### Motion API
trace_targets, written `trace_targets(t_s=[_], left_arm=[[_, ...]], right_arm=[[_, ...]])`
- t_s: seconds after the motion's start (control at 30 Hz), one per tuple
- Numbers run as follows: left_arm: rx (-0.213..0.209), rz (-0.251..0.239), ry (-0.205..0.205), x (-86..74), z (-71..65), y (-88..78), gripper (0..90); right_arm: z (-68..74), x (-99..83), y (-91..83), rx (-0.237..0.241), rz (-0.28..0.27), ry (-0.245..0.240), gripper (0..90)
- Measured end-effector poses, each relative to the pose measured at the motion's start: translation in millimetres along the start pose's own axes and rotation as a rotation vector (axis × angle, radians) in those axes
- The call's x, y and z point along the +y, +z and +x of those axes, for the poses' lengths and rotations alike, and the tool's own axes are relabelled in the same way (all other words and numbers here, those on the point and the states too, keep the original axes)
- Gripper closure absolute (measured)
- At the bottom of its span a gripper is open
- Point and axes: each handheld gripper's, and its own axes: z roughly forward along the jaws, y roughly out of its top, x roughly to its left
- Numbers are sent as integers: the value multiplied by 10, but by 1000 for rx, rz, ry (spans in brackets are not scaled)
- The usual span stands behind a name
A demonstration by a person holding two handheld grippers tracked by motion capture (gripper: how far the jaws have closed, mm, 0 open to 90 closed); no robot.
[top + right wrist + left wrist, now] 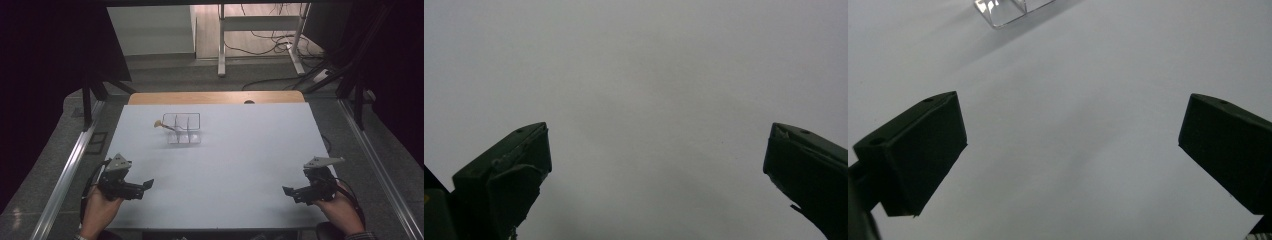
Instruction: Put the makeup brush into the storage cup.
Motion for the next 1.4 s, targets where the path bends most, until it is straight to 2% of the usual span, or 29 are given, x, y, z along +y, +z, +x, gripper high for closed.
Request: trace_targets(t_s=[0.97, 1.4], left_arm=[[58, 59, -40, -378, 42, -243, 0], [71, 88, -50, -513, 38, -309, 0]], right_arm=[[-1, 1, 3, -5, 6, 4, 0], [1, 2, 5, -8, 8, 3, 0]])
